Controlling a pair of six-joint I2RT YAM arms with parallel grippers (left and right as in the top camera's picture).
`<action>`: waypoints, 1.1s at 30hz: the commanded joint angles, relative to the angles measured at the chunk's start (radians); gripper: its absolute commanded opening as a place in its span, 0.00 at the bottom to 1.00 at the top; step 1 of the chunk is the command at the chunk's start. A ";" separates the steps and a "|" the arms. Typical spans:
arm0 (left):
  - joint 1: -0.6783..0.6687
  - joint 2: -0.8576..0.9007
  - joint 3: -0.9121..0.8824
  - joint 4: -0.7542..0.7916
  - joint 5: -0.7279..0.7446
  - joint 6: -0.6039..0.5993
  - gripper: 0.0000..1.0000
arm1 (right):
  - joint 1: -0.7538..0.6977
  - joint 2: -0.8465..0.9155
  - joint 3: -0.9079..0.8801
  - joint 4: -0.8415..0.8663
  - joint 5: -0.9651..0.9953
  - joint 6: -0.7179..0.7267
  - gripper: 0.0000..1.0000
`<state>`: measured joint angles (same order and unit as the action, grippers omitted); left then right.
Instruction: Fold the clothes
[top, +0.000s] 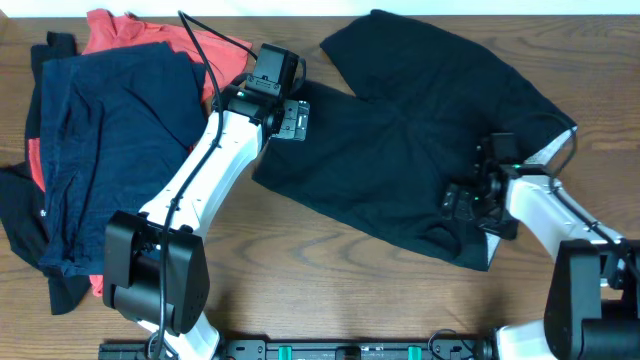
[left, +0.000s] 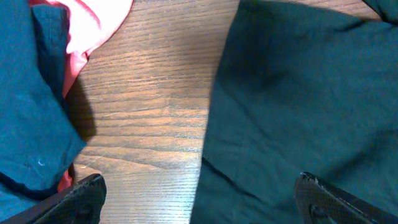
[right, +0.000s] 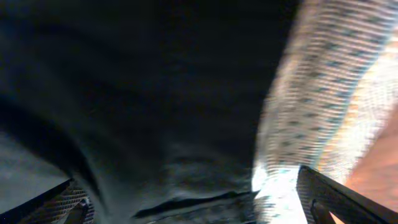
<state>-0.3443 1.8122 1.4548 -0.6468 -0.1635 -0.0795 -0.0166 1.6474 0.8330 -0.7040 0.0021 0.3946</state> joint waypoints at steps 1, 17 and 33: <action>0.003 -0.001 0.010 -0.001 0.000 -0.012 0.98 | -0.088 0.058 -0.014 -0.005 0.051 0.020 0.99; 0.003 -0.001 0.010 -0.003 0.000 -0.012 0.98 | -0.455 0.072 0.246 -0.191 0.042 -0.035 0.99; 0.003 -0.001 0.010 0.011 0.000 -0.012 0.98 | -0.149 0.073 0.532 0.114 -0.186 -0.262 0.99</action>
<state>-0.3443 1.8122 1.4548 -0.6388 -0.1635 -0.0795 -0.2317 1.7084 1.3514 -0.6411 -0.1268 0.1986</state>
